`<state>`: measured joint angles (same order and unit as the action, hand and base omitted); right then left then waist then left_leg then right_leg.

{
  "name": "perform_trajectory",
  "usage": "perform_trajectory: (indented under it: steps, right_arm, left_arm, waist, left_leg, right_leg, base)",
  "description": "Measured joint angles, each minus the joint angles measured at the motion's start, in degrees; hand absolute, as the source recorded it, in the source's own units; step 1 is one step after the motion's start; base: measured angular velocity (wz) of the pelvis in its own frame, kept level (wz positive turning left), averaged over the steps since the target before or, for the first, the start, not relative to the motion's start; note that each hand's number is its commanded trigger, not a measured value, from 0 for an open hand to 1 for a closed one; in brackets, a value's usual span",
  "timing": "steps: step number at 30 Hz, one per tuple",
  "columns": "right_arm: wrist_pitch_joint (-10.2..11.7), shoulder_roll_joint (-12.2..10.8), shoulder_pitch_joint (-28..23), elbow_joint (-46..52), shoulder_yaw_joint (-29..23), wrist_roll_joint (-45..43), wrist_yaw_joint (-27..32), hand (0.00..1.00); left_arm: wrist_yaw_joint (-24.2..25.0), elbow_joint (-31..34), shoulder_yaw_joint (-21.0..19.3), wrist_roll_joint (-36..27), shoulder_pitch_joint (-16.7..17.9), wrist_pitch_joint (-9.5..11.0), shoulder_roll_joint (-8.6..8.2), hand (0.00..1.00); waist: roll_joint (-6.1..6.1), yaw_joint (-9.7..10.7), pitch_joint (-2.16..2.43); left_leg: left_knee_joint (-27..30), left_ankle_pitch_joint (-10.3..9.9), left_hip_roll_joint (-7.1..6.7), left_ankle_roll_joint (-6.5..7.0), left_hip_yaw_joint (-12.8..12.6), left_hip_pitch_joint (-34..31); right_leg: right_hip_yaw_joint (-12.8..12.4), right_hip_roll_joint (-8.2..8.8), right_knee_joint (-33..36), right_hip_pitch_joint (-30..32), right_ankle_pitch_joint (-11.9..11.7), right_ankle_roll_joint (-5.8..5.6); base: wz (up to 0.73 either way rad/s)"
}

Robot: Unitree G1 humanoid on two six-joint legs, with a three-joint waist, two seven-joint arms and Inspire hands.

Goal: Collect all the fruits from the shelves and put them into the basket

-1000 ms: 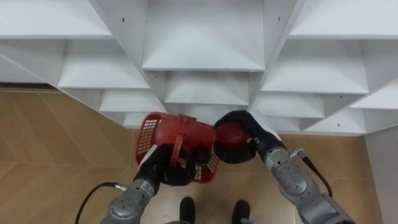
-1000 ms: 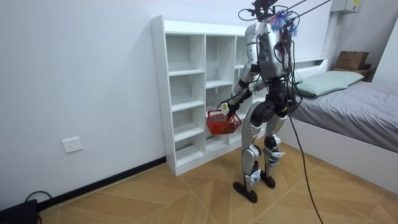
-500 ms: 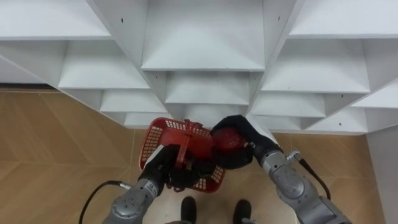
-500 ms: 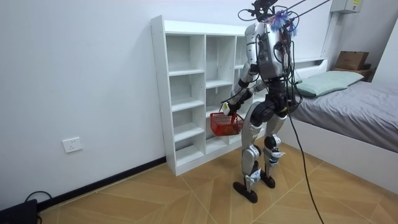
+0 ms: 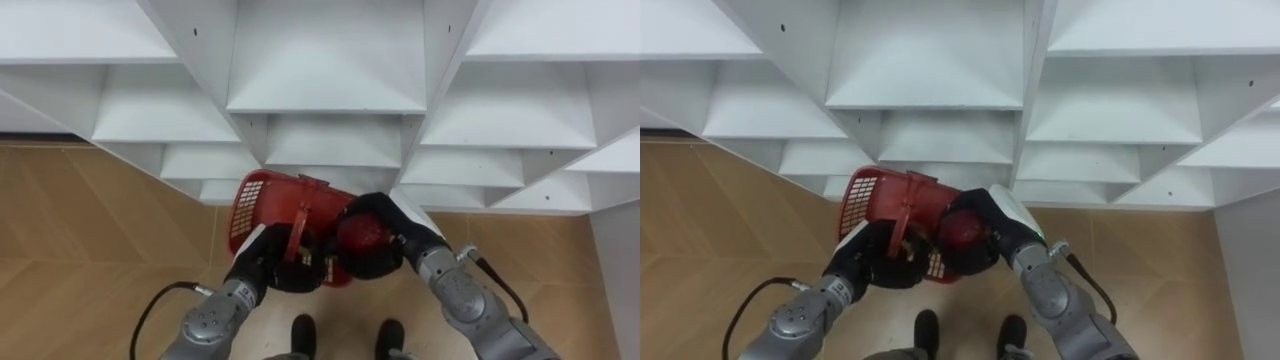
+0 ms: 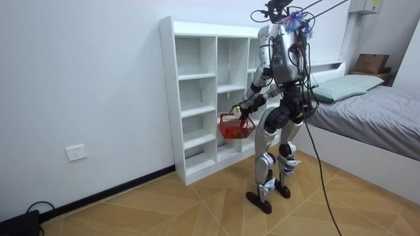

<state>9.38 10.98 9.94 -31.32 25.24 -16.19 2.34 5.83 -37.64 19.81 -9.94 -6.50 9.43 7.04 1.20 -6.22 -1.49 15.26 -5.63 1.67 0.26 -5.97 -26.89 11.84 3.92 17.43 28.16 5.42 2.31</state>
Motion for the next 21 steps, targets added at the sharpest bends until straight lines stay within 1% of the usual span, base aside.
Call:
perform_trajectory:
  steps: [4,8,14,17,21]
  right_arm:
    - [0.00,-0.05,0.00,-0.08,0.00,-0.02,0.00,1.00]
    - [0.00,-0.08,0.00,-0.53,-0.04,-0.01,-0.01,1.00]
    - [0.14,-0.30,0.16,-2.17,-0.14,-0.06,0.01,1.00]
    - [0.14,-0.30,0.16,-2.34,0.06,-0.03,-0.01,1.00]
    - [0.14,-0.30,0.17,-2.39,0.07,0.03,-0.01,1.00]
  left_arm:
    - [0.13,0.00,0.74,-1.75,-0.12,0.37,-0.09,1.00]
    - [0.20,0.00,0.74,-1.77,-0.11,0.44,-0.40,1.00]
    - [0.18,0.03,0.83,-1.78,-0.11,0.66,-1.03,1.00]
    - [0.60,0.02,0.92,-2.00,-0.12,0.75,-0.97,1.00]
    - [0.98,0.01,1.83,-4.14,-0.10,0.77,-0.76,1.00]
  waist:
    - [-0.09,0.04,-0.06]
    - [-0.30,0.06,-0.19]
    - [-0.32,0.20,-0.20]
    - [-0.35,0.26,-0.22]
    - [-0.47,0.61,-0.30]
  left_leg:
    - [0.01,0.00,-0.02,0.00,0.00,0.01]
    - [0.02,0.00,-0.02,0.00,0.00,0.01]
    - [0.02,0.00,0.01,0.00,0.01,-0.35]
    - [0.04,0.00,0.00,0.00,0.00,-0.37]
    - [0.08,0.01,-0.01,0.01,-0.01,-0.46]
  right_leg:
    - [0.00,0.03,0.04,0.00,0.02,-0.03]
    - [0.00,0.03,0.04,0.00,0.02,-0.03]
    - [0.21,-0.01,-0.28,0.08,0.01,-0.06]
    - [0.23,-0.02,-0.34,0.07,0.01,-0.06]
    - [0.40,-0.02,-0.61,-0.03,0.02,-0.07]
  base:
    - [0.00]
    - [0.00]
    - [0.00]
    - [0.00]
    - [0.01]
